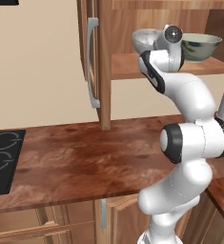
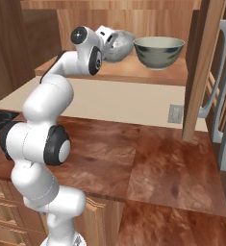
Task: Move the bowls from the cabinet to the plates on the dining table.
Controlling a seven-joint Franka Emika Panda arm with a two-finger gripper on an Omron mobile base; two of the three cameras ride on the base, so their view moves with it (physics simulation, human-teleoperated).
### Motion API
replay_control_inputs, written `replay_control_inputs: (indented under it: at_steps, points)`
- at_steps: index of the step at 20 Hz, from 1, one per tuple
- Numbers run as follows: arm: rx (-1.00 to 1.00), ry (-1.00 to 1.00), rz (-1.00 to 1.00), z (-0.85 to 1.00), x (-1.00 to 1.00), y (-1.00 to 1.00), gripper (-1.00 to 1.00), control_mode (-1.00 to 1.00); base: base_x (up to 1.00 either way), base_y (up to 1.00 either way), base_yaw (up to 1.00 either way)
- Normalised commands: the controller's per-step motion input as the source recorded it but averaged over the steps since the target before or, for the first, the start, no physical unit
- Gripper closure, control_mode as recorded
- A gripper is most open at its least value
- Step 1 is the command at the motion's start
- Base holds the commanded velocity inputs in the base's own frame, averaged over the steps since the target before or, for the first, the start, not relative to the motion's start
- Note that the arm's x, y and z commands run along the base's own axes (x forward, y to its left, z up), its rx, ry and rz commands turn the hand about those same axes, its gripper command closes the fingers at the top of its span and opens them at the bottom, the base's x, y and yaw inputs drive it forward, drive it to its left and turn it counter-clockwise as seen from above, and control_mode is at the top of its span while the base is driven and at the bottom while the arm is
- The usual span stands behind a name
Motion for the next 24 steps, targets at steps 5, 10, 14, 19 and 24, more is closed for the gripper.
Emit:
replay_control_inputs:
  at_steps: [5, 10, 14, 19, 24]
  points:
    - [-0.01, -0.03, 0.05, 0.0, -0.03, 0.0, 1.0, -1.0, 0.0, 0.0, 0.0]
    - [-0.02, -0.03, 0.07, 0.0, -0.42, 0.0, 1.0, -1.0, 0.0, 0.0, 0.0]
    - [-0.05, -0.01, 0.06, -0.01, -0.64, 0.0, 1.0, -1.0, 0.0, 0.0, 0.0]
    - [-0.05, 0.0, 0.04, 0.0, -0.59, 0.05, 1.0, -1.0, 0.0, 0.0, 0.0]
    - [-0.05, 0.0, 0.01, 0.02, -0.53, 0.04, 1.0, -1.0, 0.0, 0.0, 0.0]
